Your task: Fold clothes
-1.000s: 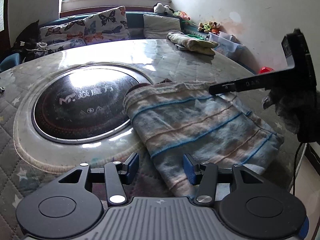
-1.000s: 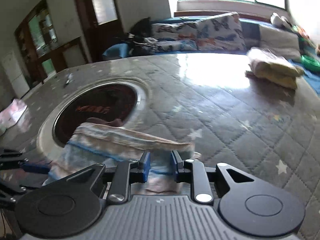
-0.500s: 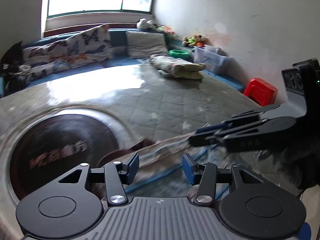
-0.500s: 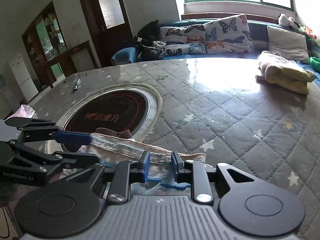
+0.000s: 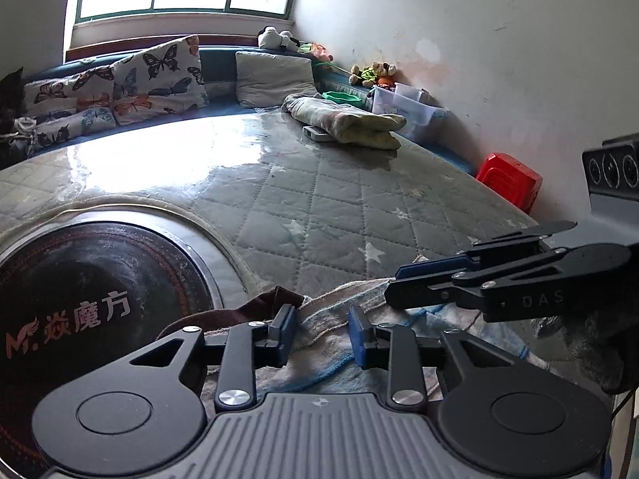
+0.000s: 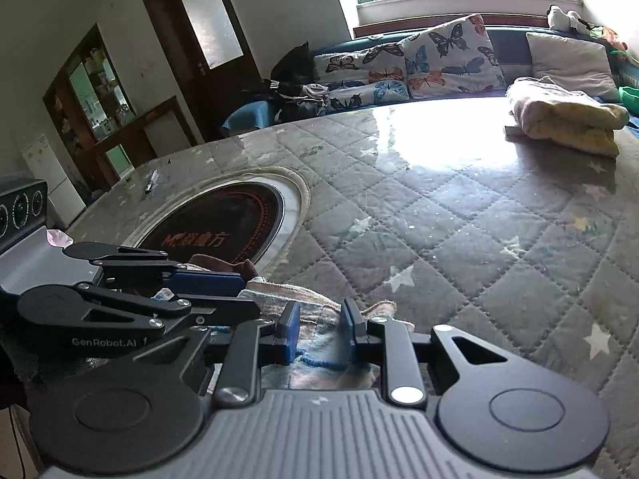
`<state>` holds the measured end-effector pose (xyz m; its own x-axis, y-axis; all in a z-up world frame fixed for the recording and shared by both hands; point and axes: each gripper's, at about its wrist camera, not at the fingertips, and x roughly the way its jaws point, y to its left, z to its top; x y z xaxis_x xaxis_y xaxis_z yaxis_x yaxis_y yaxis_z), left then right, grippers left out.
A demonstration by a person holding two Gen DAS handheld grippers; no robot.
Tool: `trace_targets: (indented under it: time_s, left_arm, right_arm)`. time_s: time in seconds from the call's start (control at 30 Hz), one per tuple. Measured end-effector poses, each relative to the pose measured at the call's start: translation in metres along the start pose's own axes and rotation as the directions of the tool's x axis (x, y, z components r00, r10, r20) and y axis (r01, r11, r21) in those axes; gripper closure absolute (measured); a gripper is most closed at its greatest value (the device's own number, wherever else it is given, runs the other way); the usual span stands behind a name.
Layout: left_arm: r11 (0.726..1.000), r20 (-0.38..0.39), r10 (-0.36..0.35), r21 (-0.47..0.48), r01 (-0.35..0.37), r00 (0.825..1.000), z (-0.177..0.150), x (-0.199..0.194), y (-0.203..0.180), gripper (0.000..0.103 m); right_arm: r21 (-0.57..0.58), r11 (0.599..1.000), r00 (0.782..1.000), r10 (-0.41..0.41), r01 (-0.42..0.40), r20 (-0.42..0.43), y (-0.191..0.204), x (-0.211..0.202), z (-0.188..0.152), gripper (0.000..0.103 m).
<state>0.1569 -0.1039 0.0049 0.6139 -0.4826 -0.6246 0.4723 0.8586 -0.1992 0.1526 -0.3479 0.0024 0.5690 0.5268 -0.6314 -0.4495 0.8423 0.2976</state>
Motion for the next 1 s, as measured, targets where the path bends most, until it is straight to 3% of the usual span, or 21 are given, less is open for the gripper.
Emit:
trace_targets:
  time_s: [0.27,0.57,0.77,1.0]
  left_arm:
    - [0.999,0.019,0.033,-0.026,-0.033,0.999,-0.005,-0.019,0.007,0.069]
    - [0.998,0.018,0.07,-0.006,-0.069,0.997,-0.014,-0.018,0.007,0.068]
    - [0.997,0.024,0.081,-0.002,-0.081,0.996,-0.016,-0.024,0.004,0.067]
    - [0.995,0.052,0.021,0.099,-0.026,0.998,-0.039,-0.066,-0.024,0.066]
  right_arm:
    - [-0.12,0.992,0.999,-0.048,0.049,0.011,0.035,-0.015,-0.007,0.073]
    - [-0.341,0.939,0.999,-0.047,0.041,-0.008,0.088,-0.032,-0.039,0.068]
    - [-0.392,0.92,0.999,-0.026,0.011,-0.034,0.108,-0.053,-0.073,0.062]
    - [-0.36,0.933,0.999,0.008,-0.024,-0.046,0.117,-0.081,-0.098,0.062]
